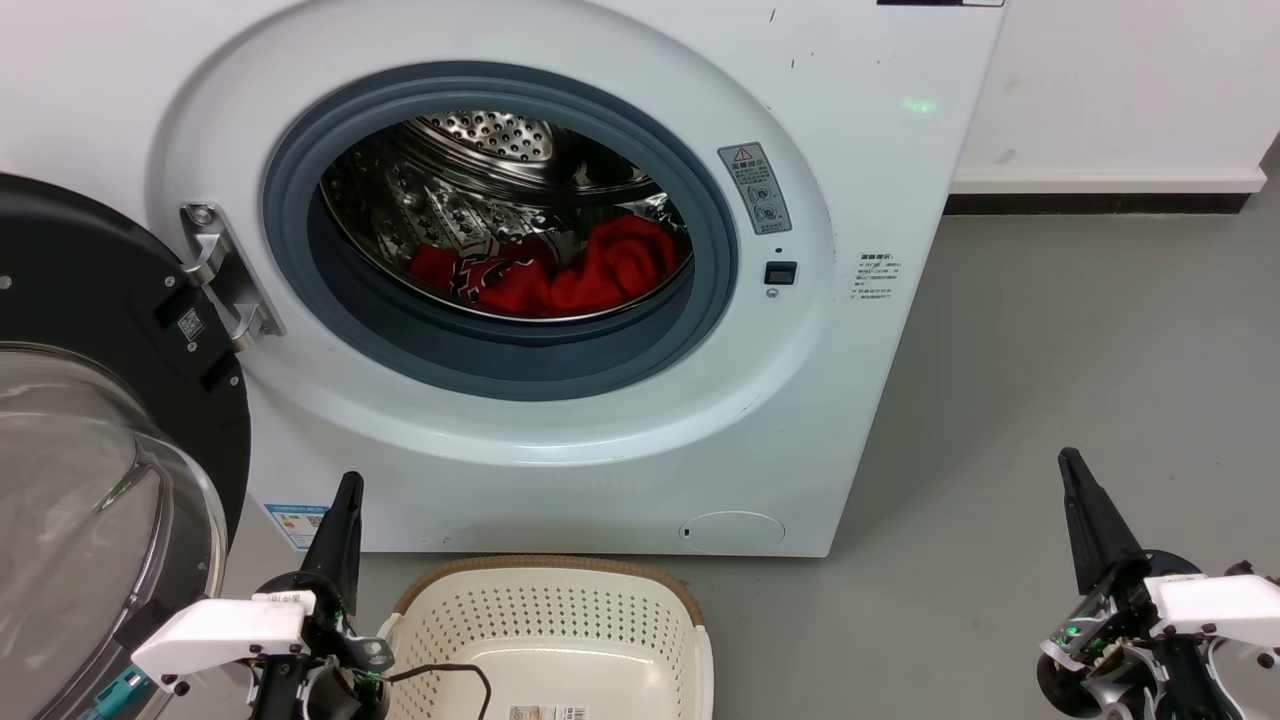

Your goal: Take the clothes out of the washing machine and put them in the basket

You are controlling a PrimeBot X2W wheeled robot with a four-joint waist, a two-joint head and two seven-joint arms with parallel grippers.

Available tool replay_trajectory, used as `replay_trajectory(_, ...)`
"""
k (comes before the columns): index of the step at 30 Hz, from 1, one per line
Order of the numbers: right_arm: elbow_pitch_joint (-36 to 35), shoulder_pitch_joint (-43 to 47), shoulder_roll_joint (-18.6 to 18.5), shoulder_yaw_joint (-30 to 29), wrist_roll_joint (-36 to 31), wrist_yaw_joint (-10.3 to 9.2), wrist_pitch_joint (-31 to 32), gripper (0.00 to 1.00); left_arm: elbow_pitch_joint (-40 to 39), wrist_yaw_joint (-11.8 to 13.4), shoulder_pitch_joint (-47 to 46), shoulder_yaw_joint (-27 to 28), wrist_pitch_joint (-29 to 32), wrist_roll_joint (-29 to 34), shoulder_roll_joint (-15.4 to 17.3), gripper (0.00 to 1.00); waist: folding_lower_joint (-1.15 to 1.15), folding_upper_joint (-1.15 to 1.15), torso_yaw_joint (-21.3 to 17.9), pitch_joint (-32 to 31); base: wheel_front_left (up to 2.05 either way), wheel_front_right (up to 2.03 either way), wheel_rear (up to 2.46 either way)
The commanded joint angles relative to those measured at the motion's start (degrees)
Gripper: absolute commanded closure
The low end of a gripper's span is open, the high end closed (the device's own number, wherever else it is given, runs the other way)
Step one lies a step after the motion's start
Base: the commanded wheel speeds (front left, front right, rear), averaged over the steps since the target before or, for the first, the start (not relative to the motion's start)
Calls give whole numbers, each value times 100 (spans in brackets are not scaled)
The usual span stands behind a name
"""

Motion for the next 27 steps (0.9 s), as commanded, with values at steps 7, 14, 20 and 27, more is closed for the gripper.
replay_trajectory(7, 8, -72, 23, 1, -26, 0, 3, 100, -1, -16, -36, 11, 10, 0, -11, 100, 0, 0, 0, 0, 0, 0, 0)
replay_trajectory(14, 8, -72, 23, 1, -26, 0, 3, 100, -1, -16, -36, 11, 10, 0, -11, 100, 0, 0, 0, 0, 0, 0, 0)
replay_trajectory(20, 104, 95, 2, 25, -11, 0, -44, 0, 83, 1, 100, -36, -54, 11, -12, 0, 0, 0, 0, 1, 0, 0, 0)
replay_trajectory(27, 11, 152, 4, 17, -422, 0, -250, 0, -53, 15, 152, 26, -260, 457, -11, 0, 0, 0, -2, 5, 0, 0, 0)
